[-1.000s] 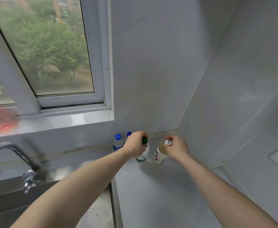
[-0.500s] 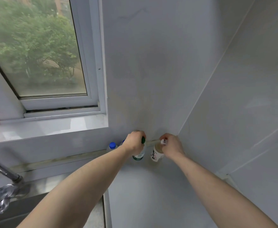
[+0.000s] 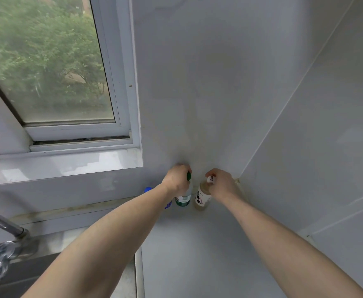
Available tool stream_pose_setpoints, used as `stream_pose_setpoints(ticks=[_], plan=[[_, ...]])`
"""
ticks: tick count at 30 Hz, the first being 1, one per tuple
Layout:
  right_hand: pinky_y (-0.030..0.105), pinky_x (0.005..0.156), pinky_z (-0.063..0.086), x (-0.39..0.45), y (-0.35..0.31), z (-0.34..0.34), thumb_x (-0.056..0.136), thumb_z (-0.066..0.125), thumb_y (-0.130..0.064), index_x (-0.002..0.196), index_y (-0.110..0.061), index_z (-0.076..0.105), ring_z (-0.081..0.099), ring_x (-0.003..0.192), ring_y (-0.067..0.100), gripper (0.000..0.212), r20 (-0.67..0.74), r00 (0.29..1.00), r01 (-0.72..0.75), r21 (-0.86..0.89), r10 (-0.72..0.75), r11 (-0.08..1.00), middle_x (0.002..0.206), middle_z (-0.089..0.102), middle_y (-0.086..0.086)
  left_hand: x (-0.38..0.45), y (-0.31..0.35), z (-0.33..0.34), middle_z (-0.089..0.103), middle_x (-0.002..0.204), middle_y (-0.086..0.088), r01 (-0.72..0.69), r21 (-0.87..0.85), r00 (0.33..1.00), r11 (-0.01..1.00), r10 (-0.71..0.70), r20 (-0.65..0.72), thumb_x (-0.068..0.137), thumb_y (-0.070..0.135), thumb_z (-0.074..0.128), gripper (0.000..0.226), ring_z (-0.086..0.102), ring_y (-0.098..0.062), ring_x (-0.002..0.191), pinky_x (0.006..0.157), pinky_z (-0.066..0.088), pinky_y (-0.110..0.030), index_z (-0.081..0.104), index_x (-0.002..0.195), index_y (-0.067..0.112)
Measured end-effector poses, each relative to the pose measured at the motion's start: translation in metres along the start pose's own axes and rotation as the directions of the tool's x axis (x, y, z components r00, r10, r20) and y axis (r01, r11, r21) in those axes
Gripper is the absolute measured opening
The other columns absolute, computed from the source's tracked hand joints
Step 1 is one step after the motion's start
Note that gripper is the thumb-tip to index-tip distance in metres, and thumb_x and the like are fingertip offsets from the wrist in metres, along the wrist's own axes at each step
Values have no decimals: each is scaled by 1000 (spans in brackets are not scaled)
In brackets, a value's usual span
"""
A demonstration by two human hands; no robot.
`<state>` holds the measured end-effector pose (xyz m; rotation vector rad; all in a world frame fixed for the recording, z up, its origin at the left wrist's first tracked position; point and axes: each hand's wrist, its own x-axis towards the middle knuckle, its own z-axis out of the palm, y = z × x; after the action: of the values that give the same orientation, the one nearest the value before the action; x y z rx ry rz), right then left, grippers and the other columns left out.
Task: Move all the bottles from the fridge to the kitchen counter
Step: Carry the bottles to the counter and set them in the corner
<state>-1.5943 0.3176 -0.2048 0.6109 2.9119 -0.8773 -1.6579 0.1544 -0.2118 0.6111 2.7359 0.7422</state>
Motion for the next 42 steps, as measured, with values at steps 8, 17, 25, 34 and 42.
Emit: stream_pose_setpoints(ticks=[8, 17, 25, 34, 42], plan=[[29, 99, 49, 10, -4, 9, 92, 61, -2, 133, -17, 66, 62, 123, 27, 44, 23, 1000, 18, 25, -19, 1000, 136, 65, 7, 4, 15, -11, 59, 138, -12, -63, 23, 998, 998, 63, 12, 95, 7, 58, 44, 54, -29, 127, 102, 43, -32, 58, 138, 9], [31, 112, 40, -26, -13, -14, 92, 56, 0, 153, -16, 48, 52, 138, 28, 63, 77, 997, -7, 55, 3, 998, 154, 50, 8, -29, 11, -31, 60, 137, -9, -61, 48, 996, 997, 58, 61, 91, 4, 56, 46, 58, -31, 121, 99, 48, -33, 59, 136, 14], [34, 106, 48, -125, -19, -33, 90, 66, -4, 144, -19, 56, 58, 129, 26, 56, -54, 998, -3, 239, 16, 971, 143, 57, 5, -115, 11, -62, 47, 149, 1, -230, 63, 972, 971, 226, 61, 93, 12, 57, 50, 53, -25, 129, 105, 44, -33, 54, 142, 20], [34, 120, 35, -301, -17, -37, 94, 69, -23, 150, -26, 47, 41, 143, 10, 60, -202, 977, -25, 189, 64, 982, 157, 42, -11, -231, 18, -90, 38, 154, 13, -501, 18, 864, 865, 499, 70, 96, 28, 63, 47, 42, -18, 134, 109, 37, -28, 52, 142, 29], [35, 121, 33, -497, -8, -30, 98, 64, -36, 150, -48, 40, 33, 145, -1, 59, -341, 874, -252, 291, 346, 923, 158, 30, -30, -335, 68, -69, 27, 159, 21, -742, -98, 634, 664, 741, 220, 97, 23, 60, 53, 30, -10, 140, 109, 28, -21, 44, 145, 38]])
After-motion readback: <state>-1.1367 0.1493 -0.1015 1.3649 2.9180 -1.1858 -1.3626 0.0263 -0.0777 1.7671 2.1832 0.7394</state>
